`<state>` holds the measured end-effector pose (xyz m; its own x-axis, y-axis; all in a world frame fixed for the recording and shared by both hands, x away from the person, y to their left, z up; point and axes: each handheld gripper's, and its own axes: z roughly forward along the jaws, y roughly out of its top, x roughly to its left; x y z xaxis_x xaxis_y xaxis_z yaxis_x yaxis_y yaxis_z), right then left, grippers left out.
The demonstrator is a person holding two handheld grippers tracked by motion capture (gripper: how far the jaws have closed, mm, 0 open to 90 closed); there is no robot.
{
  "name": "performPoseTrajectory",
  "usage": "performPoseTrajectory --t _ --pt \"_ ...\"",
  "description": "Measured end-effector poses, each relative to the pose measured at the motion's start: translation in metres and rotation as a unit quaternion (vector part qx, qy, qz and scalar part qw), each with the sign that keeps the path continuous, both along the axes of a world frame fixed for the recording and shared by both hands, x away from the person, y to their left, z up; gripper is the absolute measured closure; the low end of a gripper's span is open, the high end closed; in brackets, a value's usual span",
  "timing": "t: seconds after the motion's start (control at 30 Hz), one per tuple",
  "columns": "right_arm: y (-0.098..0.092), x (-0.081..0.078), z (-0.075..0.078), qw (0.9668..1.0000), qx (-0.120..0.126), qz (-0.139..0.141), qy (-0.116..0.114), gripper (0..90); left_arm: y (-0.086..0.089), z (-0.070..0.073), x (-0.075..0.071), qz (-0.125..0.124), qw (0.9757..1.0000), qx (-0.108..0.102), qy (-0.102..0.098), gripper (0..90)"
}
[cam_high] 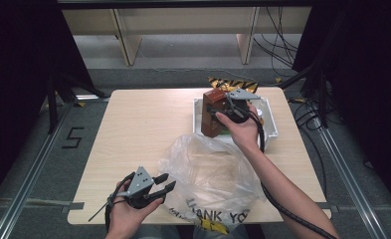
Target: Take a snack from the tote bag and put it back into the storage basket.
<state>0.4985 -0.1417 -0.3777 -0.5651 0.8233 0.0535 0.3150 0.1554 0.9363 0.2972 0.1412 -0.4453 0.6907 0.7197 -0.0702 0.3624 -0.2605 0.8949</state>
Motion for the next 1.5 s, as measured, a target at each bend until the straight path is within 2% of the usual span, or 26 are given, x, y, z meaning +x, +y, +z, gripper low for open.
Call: performPoseTrajectory --t 0.03,0.07,0.1,0.13,0.17,0.2,0.27,0.33,0.37,0.47,0.5,0.6,0.67,0.73,0.77,0.9,0.93,0.97,1.07,1.1,1.13,1.17,1.27,1.3,1.33,1.5 --pt "0.0 0.0 -0.001 1.0 0.0 -0.004 -0.002 38.5 0.0 0.0 0.0 -0.001 1.0 -0.002 -0.001 61.8" --pt "0.0 0.001 -0.002 1.0 -0.006 0.006 -0.001 38.4 0.0 0.0 0.0 -0.001 1.0 -0.001 -0.001 61.8" --pt "0.001 0.0 -0.002 0.9999 -0.003 -0.002 0.01 38.4 0.0 0.0 0.0 -0.001 1.0 -0.001 -0.001 61.8" --pt "0.0 0.001 -0.003 0.9999 -0.009 0.001 0.005 38.4 0.0 0.0 0.0 -0.001 1.0 -0.001 -0.001 61.8" --pt "0.001 0.001 -0.004 1.0 -0.004 0.001 0.004 38.4 0.0 0.0 0.0 -0.001 1.0 -0.002 -0.001 61.8" --pt "0.002 0.0 -0.005 0.9999 -0.004 -0.003 0.012 38.4 0.0 0.0 0.0 0.0 1.0 0.0 0.0 61.8" --pt "0.001 0.002 -0.008 0.9998 -0.017 0.009 0.002 38.4 0.0 0.0 0.0 -0.001 1.0 -0.003 -0.001 61.8" --pt "0.003 0.002 -0.01 0.9999 -0.008 0.003 0.008 38.4 0.001 0.0 0.001 -0.004 1.0 -0.003 -0.005 61.8" --pt "0.003 0.002 -0.012 0.9998 -0.014 0.003 0.014 38.4 0.0 0.0 0.001 -0.003 1.0 -0.005 -0.002 61.8" --pt "0.005 0.002 -0.015 0.9999 -0.009 0.005 0.013 38.4 0.001 0.0 0.001 -0.005 1.0 0.0 -0.003 61.8" --pt "0.005 0.001 -0.016 0.9997 -0.013 0.002 0.021 38.4 0.001 0.0 0.001 -0.004 1.0 0.0 -0.003 61.8" --pt "0.005 0.003 -0.02 0.9998 -0.017 0.0 0.012 38.4 0.001 0.0 0.001 -0.004 1.0 -0.003 -0.005 61.8" --pt "0.006 0.002 -0.021 0.9999 -0.01 -0.003 0.011 38.4 0.001 0.0 0.001 -0.004 1.0 -0.003 -0.005 61.8" --pt "0.007 0.002 -0.022 0.9996 -0.009 -0.001 0.026 38.3 0.001 0.0 0.001 -0.006 1.0 -0.001 -0.006 61.8" --pt "0.007 0.002 -0.024 0.9998 -0.012 -0.003 0.016 38.3 0.001 0.0 0.001 -0.007 1.0 -0.002 -0.006 61.8" --pt "0.006 0.003 -0.028 0.9996 -0.021 0.001 0.021 38.3 0.0 0.0 0.001 -0.005 1.0 -0.002 -0.004 61.8" --pt "0.007 0.002 -0.029 0.9995 -0.008 0.001 0.032 38.3 0.0 0.0 0.001 -0.006 1.0 -0.002 -0.005 61.8" --pt "0.007 0.002 -0.031 0.9995 -0.017 -0.003 0.027 38.3 0.001 0.0 0.001 -0.005 1.0 -0.002 -0.004 61.8" --pt "0.007 0.003 -0.035 0.9996 -0.02 -0.007 0.021 38.2 0.001 0.0 0.0 -0.005 1.0 -0.002 -0.004 61.8" --pt "0.005 0.002 -0.035 0.9993 -0.027 -0.001 0.028 38.2 0.0 -0.001 0.0 -0.004 1.0 -0.005 -0.002 61.8" --pt "0.007 0.001 -0.036 0.9991 -0.023 -0.002 0.036 38.1 0.0 -0.001 0.0 -0.003 1.0 -0.005 -0.001 61.8" --pt "0.007 0.004 -0.038 0.9994 -0.026 -0.002 0.021 38.0 0.0 -0.001 0.0 -0.003 1.0 -0.005 -0.001 61.9" --pt "0.009 0.001 -0.037 0.9992 -0.016 -0.011 0.035 37.8 0.001 0.0 0.001 -0.005 1.0 -0.002 -0.004 61.8" --pt "0.008 0.002 -0.037 0.9992 -0.027 -0.007 0.028 37.6 0.001 0.0 0.001 -0.005 1.0 -0.002 -0.005 61.8" --pt "0.009 0.001 -0.038 0.9991 -0.023 -0.003 0.035 37.4 0.001 0.0 0.0 -0.005 1.0 -0.002 -0.004 61.8" --pt "0.01 0.001 -0.038 0.9992 -0.018 -0.004 0.036 35.2 0.001 0.0 0.001 -0.005 1.0 -0.001 -0.005 61.7"
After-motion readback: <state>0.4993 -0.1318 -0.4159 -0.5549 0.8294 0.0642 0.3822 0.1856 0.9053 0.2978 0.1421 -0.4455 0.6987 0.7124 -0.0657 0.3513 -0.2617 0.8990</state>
